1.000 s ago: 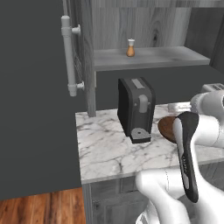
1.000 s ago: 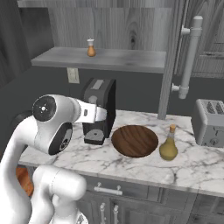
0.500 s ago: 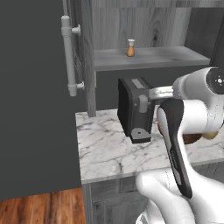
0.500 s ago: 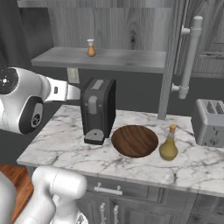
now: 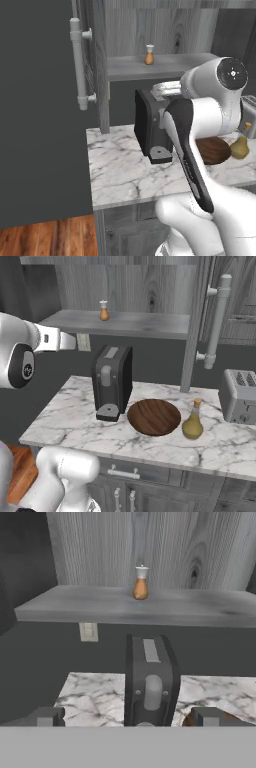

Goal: Retrieve the bottle and the shaker from the cabinet and place them next to the mixing bowl on the counter. Then add garlic from the fridge to the mixing bowl.

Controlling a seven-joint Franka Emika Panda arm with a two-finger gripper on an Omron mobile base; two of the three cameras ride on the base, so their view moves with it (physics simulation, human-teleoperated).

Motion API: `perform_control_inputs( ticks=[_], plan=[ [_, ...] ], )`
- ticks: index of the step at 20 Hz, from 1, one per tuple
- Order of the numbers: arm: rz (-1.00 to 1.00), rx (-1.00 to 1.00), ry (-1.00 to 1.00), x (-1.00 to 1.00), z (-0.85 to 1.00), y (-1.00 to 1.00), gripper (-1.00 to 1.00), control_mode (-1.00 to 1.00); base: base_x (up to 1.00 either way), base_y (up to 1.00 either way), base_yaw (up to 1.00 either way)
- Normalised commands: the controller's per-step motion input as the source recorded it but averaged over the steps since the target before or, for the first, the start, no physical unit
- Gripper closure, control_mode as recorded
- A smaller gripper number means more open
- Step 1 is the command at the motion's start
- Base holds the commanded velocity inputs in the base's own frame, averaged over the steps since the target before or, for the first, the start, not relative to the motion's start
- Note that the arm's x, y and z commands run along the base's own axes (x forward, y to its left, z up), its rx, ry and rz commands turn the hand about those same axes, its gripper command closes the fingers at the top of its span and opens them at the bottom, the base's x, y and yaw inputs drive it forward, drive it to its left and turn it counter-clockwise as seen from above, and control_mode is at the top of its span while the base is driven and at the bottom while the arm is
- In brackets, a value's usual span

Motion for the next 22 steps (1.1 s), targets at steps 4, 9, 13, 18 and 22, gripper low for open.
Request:
perform_control_inputs(
  ticks=[4,9,13,18,22],
  plan=[
    [0.00,0.01,-0.06,0.81,0.02,0.00,-1.00,-1.00,0.00,0.00,0.00],
    [0.00,0.11,-0.14,0.58,0.13,-0.12,-1.00,-1.00,0.00,0.00,0.00],
    [0.00,0.15,-0.07,0.25,0.43,-0.17,-1.00,-1.00,0.00,0.00,0.00],
    [0.00,0.06,0.05,0.28,0.42,-0.04,-1.00,-1.00,0.00,0.00,0.00],
    [0.00,-0.07,0.24,0.39,0.19,0.00,-1.00,-1.00,0.00,0.00,0.00]
  ],
)
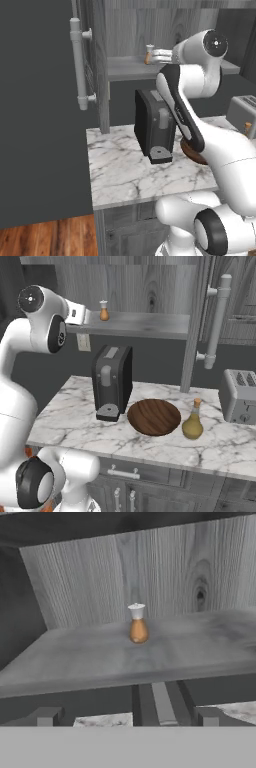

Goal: Retrieve the bottle and the shaker from the cabinet and place them next to the mixing bowl on the counter. Then add garlic from the fridge to the mixing bowl.

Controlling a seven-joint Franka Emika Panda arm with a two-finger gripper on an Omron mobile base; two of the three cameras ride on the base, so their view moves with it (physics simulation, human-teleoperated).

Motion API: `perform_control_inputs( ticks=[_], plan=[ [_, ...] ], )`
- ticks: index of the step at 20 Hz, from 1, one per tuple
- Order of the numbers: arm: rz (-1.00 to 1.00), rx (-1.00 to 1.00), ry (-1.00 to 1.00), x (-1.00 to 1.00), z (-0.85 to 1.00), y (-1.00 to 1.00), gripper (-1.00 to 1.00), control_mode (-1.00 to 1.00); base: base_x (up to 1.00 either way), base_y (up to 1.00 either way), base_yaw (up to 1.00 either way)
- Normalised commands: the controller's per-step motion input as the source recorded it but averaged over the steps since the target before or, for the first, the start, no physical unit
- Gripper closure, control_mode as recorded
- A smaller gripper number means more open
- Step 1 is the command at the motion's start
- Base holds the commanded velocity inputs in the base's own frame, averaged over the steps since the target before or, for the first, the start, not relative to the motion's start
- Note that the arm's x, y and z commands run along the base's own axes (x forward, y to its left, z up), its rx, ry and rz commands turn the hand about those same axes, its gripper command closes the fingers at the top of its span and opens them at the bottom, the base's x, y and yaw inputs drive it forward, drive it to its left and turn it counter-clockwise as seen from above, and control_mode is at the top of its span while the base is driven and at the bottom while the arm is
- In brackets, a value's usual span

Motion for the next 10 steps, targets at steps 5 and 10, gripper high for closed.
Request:
perform_control_inputs(
  ticks=[5,10],
  plan=[
    [0.00,-0.03,0.19,0.25,-0.02,0.00,-1.00,-1.00,0.00,0.00,0.00],
    [0.00,0.00,0.00,0.09,-0.19,0.00,-1.00,-1.00,0.00,0.00,0.00]
  ],
)
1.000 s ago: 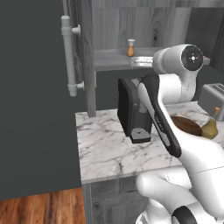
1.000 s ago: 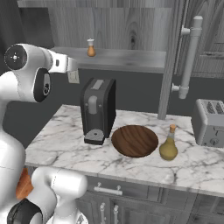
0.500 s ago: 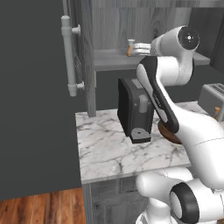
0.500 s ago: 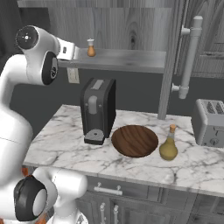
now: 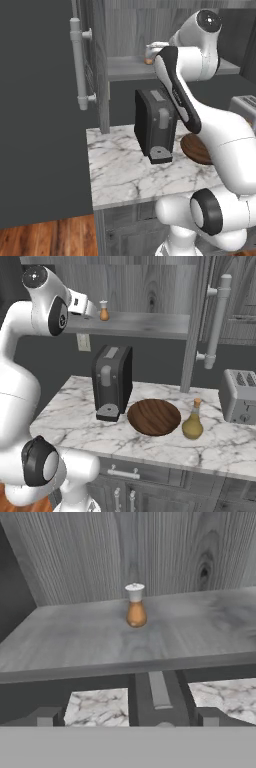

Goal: Retrieve the bottle and the shaker from the cabinet and place them next to the mixing bowl on the counter. Then add garlic from the fridge to the mixing bowl.

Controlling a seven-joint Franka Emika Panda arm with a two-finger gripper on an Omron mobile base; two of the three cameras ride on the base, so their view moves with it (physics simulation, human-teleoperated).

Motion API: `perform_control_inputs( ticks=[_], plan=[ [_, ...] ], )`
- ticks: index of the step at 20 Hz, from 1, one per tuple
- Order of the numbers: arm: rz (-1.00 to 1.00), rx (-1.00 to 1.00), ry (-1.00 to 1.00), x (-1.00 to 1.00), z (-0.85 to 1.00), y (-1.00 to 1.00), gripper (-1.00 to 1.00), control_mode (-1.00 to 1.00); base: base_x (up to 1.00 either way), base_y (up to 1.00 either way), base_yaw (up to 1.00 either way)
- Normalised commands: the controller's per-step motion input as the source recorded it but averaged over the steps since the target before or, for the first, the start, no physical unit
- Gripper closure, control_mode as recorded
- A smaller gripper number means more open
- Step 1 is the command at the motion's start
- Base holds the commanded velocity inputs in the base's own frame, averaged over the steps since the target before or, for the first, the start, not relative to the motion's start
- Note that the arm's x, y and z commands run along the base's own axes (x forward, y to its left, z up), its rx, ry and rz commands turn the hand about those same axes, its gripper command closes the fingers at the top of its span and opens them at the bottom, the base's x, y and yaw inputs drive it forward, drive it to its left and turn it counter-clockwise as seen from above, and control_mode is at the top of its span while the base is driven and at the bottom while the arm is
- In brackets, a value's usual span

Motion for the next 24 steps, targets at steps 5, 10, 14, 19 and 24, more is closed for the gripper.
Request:
perform_control_inputs(
  ticks=[5,10,14,19,24],
  plan=[
    [0.00,0.00,0.00,0.43,-0.33,0.00,-1.00,-1.00,0.00,0.00,0.00],
    [0.00,0.00,0.01,0.79,-0.01,0.00,-1.00,-1.00,0.00,0.00,0.00],
    [0.00,0.00,0.02,0.60,0.04,-0.12,-1.00,-1.00,0.00,0.00,0.00],
    [0.00,0.00,0.00,0.36,0.02,-0.17,-1.00,-1.00,0.00,0.00,0.00],
    [0.00,0.00,0.00,0.37,0.00,-0.05,-1.00,-1.00,0.00,0.00,0.00]
  ],
)
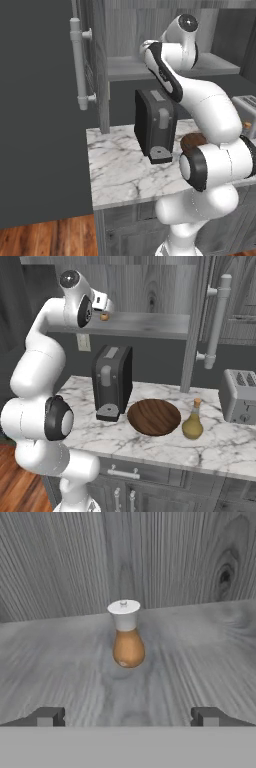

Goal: Retrieve the bottle and the shaker from the cabinet and place them next to the mixing bowl on the counter. Then add garlic from the fridge to the mixing bowl.

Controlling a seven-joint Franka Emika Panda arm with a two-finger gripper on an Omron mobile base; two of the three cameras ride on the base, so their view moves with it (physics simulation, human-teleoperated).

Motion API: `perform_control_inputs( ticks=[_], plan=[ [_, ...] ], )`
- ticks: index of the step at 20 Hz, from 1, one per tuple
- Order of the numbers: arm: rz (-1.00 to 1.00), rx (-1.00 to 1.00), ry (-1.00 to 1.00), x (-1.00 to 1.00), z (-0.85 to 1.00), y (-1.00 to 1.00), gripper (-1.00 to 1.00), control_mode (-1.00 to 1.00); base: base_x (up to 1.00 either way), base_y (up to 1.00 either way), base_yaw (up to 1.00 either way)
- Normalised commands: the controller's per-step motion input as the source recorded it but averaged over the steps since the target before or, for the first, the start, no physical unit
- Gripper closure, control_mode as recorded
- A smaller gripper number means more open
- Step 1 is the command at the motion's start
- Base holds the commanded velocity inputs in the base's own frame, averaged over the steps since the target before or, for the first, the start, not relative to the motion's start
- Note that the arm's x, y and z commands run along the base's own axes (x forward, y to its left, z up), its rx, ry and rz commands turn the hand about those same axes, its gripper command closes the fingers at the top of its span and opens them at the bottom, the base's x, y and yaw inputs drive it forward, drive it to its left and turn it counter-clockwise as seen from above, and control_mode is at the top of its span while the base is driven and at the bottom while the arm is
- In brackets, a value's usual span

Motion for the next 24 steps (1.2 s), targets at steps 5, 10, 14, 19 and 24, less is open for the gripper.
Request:
perform_control_inputs(
  ticks=[5,10,14,19,24],
  plan=[
    [0.00,0.00,0.00,0.41,-0.03,0.00,-1.00,-1.00,0.00,0.00,0.00],
    [0.00,0.00,0.00,0.40,-0.22,0.00,-1.00,-1.00,0.00,0.00,0.00],
    [0.00,0.00,0.00,0.40,-0.21,0.00,-1.00,-1.00,0.00,0.00,0.00],
    [0.00,0.00,0.00,0.35,-0.02,0.00,-1.00,-1.00,0.00,0.00,0.00],
    [0.00,0.00,0.00,0.32,0.00,0.00,-1.00,-1.00,0.00,0.00,0.00]
  ],
)
